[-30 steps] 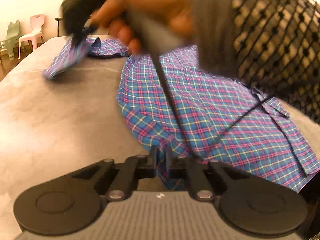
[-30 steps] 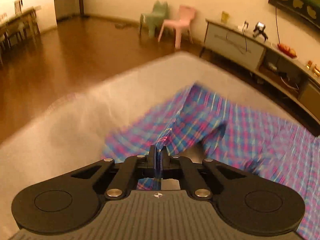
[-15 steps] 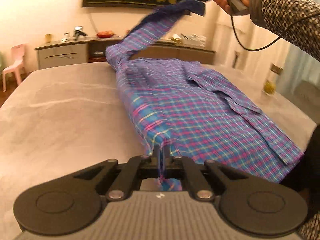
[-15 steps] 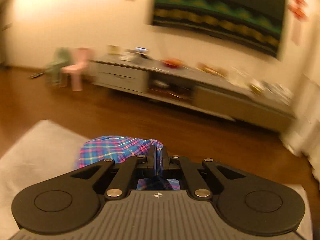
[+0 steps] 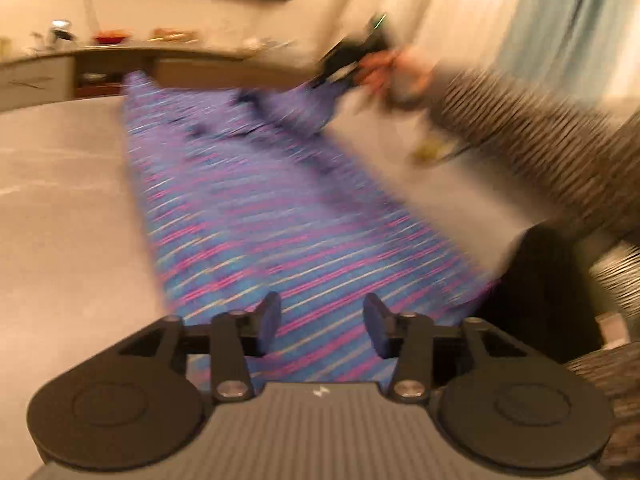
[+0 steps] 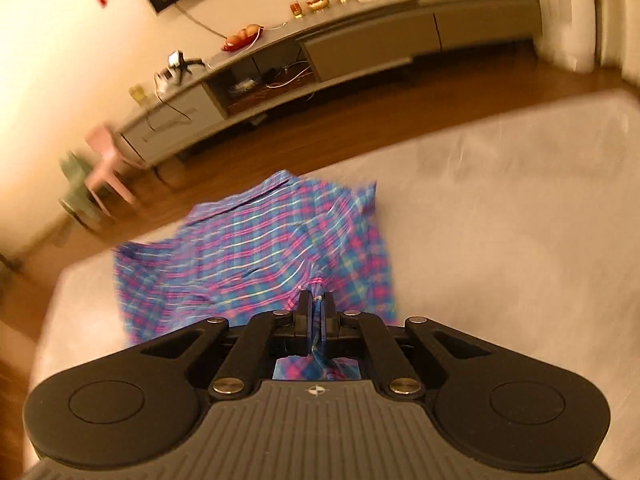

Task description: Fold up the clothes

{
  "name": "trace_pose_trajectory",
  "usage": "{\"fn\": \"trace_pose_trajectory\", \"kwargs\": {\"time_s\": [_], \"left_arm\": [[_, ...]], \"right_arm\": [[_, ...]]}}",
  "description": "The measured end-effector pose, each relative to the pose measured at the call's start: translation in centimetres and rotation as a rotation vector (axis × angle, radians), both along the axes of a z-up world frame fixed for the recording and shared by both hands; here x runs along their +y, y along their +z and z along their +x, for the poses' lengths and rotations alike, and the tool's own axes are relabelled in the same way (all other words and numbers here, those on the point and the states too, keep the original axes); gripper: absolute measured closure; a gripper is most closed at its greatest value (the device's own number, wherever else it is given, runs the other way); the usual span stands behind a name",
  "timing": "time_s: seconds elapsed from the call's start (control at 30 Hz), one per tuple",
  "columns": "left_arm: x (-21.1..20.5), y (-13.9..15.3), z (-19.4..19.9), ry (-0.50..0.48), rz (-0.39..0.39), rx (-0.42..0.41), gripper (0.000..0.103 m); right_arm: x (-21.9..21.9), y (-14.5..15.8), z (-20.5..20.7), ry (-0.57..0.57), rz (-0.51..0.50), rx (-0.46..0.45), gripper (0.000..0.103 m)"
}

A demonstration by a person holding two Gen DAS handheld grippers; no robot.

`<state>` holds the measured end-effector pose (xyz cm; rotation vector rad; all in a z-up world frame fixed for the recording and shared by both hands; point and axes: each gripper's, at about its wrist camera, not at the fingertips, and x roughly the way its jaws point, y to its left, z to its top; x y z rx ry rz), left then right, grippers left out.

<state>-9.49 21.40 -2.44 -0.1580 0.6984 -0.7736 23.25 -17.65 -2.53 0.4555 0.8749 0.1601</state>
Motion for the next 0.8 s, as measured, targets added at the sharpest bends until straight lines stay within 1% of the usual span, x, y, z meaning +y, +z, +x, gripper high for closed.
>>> {"fn": "trace_pose_trajectory", "kwargs": {"time_s": [0.03, 0.07, 0.1, 0.13, 0.17, 0.2, 0.27, 0.33, 0.37, 0.4, 0.43, 0.47, 0.5, 0.53, 0.57, 0.6, 0.7, 0.77, 0.8], "left_arm": [[0.5, 0.7, 0.1, -0.011, -0.054, -0.014, 0.045], [1.0, 1.4, 0.3, -0.010, -0.095, -0.026, 0.044], [1.5, 1.9, 0.7, 0.012, -0.118, -0.033, 0.043], [2.1, 2.3, 1.2, 0.041, -0.133, -0.033, 0.042], [2.7, 2.5, 1.9, 0.079, -0.128, -0.018, 0.042], [3.0, 2.3, 2.4, 0.115, -0.104, 0.004, 0.043], [3.1, 1.3, 3.2, 0.178, -0.030, 0.059, 0.044], [1.9, 0.0, 2.8, 0.169, 0.073, 0.092, 0.044], [1.1, -0.5, 2.4, 0.154, 0.131, 0.100, 0.044], [0.4, -0.9, 1.9, 0.141, 0.190, 0.093, 0.044], [-0.2, -1.3, 1.6, 0.141, 0.246, 0.083, 0.044], [-0.8, -1.8, 1.3, 0.141, 0.302, 0.073, 0.044], [-1.4, -2.2, 1.0, 0.141, 0.357, 0.063, 0.044], [-1.7, -2.5, 0.9, 0.152, 0.398, 0.060, 0.044], [-1.5, -2.7, 1.2, 0.178, 0.407, 0.071, 0.045], [-1.1, -2.7, 1.5, 0.200, 0.398, 0.082, 0.045], [0.2, -2.3, 2.2, 0.259, 0.317, 0.110, 0.045], [1.1, -2.0, 2.6, 0.296, 0.258, 0.128, 0.045], [1.6, -1.9, 2.8, 0.320, 0.227, 0.140, 0.045]], "right_arm": [[-0.4, -0.2, -0.2, -0.001, 0.063, -0.003, 0.100], [-0.1, -0.1, -0.4, 0.007, 0.100, -0.009, 0.100], [0.2, -0.1, -0.6, 0.015, 0.137, -0.016, 0.099], [0.7, 0.0, -1.1, 0.033, 0.143, -0.029, 0.099], [1.3, 0.3, -1.5, 0.052, 0.135, -0.039, 0.099], [2.0, 0.6, -1.9, 0.069, 0.119, -0.047, 0.099], [3.1, 1.0, -3.0, 0.109, 0.037, -0.073, 0.099], [4.2, 1.5, -4.1, 0.150, -0.045, -0.099, 0.098], [4.8, 1.5, -5.0, 0.144, -0.122, -0.125, 0.092], [5.4, 1.4, -5.8, 0.138, -0.199, -0.152, 0.074], [6.0, 1.3, -6.7, 0.131, -0.276, -0.179, 0.060], [6.6, 1.3, -7.6, 0.124, -0.353, -0.205, 0.038], [7.7, 1.3, -9.6, 0.150, -0.383, -0.253, 0.030], [8.8, 1.3, -11.5, 0.177, -0.411, -0.301, 0.028], [9.9, 1.3, -13.5, 0.203, -0.440, -0.349, 0.027], [11.0, 1.3, -15.5, 0.230, -0.468, -0.397, 0.027], [13.6, 0.5, -21.6, 0.459, -0.227, -0.350, 0.027], [14.6, -1.6, -24.2, 0.595, 0.089, -0.210, 0.026], [15.3, -2.8, -24.8, 0.615, 0.190, -0.150, 0.026]]}}
